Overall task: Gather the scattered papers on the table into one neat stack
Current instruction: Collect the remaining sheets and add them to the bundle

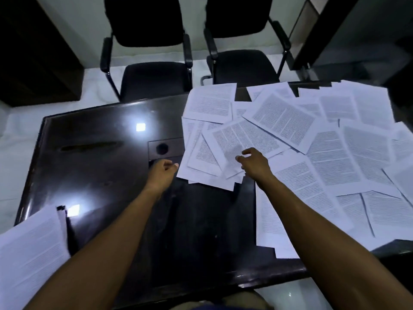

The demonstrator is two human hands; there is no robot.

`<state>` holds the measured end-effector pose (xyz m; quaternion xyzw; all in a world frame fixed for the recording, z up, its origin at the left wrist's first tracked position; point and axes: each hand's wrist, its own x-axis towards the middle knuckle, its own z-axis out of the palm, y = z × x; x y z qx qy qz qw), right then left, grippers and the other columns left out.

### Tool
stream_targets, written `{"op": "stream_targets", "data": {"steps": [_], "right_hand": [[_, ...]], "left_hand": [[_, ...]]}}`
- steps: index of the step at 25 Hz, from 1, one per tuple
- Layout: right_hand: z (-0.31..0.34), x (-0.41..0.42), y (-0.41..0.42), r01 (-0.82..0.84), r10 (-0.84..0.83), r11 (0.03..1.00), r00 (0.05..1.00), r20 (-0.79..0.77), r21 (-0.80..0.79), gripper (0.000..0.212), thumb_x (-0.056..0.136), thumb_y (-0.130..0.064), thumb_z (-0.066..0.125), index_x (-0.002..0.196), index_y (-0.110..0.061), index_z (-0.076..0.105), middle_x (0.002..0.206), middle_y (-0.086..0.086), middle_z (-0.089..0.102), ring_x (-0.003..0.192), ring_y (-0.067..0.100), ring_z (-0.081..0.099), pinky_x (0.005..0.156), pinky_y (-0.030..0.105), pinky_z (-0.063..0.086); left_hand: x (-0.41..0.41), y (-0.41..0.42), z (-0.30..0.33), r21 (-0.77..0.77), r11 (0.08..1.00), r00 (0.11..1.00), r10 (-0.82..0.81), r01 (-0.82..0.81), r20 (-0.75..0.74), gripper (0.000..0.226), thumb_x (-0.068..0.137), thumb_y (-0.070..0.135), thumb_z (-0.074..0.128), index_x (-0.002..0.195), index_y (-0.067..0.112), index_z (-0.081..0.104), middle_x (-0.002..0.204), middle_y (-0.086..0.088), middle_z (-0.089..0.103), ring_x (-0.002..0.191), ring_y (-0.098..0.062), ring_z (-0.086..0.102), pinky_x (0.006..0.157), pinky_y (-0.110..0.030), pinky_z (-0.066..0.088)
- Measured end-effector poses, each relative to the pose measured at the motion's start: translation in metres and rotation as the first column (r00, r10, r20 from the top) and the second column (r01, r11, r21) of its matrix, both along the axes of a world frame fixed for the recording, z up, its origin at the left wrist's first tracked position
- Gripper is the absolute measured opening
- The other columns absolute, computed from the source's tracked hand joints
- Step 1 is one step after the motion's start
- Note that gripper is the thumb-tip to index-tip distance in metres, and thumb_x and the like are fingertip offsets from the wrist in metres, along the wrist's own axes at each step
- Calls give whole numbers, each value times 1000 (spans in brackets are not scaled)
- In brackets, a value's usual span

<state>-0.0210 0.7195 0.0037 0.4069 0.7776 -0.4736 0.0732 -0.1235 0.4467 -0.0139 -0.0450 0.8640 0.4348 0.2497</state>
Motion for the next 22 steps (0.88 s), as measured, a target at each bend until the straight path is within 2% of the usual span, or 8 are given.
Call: {"op": "stream_targets", "data": {"steps": [3,6,10,11,13,15,18,22], "right_hand": [[-22,1,31,-79,74,993,995,64,92,57,92,-43,67,140,-15,52,136,11,60,123,29,59,105,42,49],[-43,-11,53,-226,202,950,971,126,215,80,87,-59,64,152,-19,41,150,15,49,134,32,50,110,45,43],[-63,-35,70,-435,344,823,893,290,366,88,89,-73,51,160,-29,22,169,13,16,155,33,17,123,55,13],[-65,-40,72,-481,380,795,870,313,370,89,90,-74,49,160,-30,18,171,12,8,157,33,10,123,57,8],[-72,-47,75,-583,468,727,807,360,362,92,90,-75,47,162,-32,10,171,11,-3,158,33,0,123,57,4],[-77,-50,77,-690,562,628,722,403,360,93,91,-74,47,163,-33,3,171,8,-10,158,32,-5,124,57,3],[-77,-50,83,-778,663,523,628,407,347,92,92,-66,55,162,-36,3,171,4,-14,158,27,-9,125,54,1],[-75,-52,89,-827,756,435,550,355,356,86,91,-50,65,160,-38,15,172,0,-6,158,23,-5,125,54,2]], "left_hand": [[-16,27,-7,-48,999,998,-3,6,59,43,97,30,65,133,6,58,131,-11,64,111,-21,59,90,-27,40],[-37,49,-18,-122,992,994,-13,26,110,51,96,34,65,138,7,54,134,-11,62,120,-27,59,91,-29,42],[-68,74,-31,-138,990,988,42,-21,151,56,94,34,67,139,4,53,137,-13,60,124,-31,57,106,-40,46],[-73,80,-30,-136,990,986,60,-39,153,49,93,33,67,133,5,57,131,-11,63,119,-31,60,104,-41,48],[-84,94,-36,-114,991,984,87,-70,156,23,93,32,68,105,12,67,111,-6,70,104,-27,66,96,-39,53],[-92,107,-39,-50,995,981,99,-92,165,18,89,33,71,93,16,67,98,-2,71,96,-24,68,86,-36,55],[-98,119,-43,70,985,960,139,-160,244,45,84,44,76,115,12,67,110,-1,73,100,-23,69,80,-35,55],[-93,129,-37,209,962,929,95,-178,357,45,88,49,73,124,21,69,113,8,73,101,-14,69,90,-33,53]]}}
